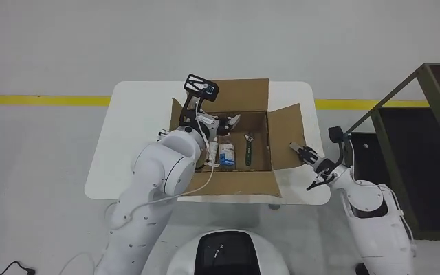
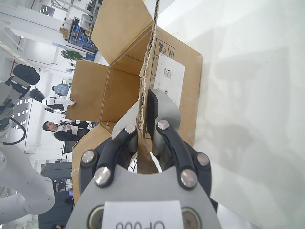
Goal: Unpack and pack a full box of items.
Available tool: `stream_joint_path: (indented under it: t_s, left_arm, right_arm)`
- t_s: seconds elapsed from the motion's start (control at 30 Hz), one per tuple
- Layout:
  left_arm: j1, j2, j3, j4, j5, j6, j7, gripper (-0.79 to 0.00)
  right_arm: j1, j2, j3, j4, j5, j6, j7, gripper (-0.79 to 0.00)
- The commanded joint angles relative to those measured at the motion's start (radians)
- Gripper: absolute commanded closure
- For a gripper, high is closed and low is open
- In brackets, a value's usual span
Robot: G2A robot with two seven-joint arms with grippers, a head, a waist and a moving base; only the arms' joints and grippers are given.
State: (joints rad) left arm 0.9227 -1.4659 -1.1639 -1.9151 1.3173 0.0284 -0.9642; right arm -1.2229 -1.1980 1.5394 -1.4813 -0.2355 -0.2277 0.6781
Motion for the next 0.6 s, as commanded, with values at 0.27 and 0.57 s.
stream_joint_path:
  t_s: [0.27,0.57]
  left_arm:
    - [-0.016,-0.003,0.013,0.045,-0.038,-0.007,0.017,-0.785]
    - [-0.026,-0.004,0.018,0.063,-0.053,-0.021,0.019,-0.785]
  right_arm:
    - [-0.019,0.010,0.008,-0.038,-0.117,-0.026,-0.101,-0.785]
    - [-0.166,0.022,0.104,-0.227,-0.469,0.147,-0.394,-0.785]
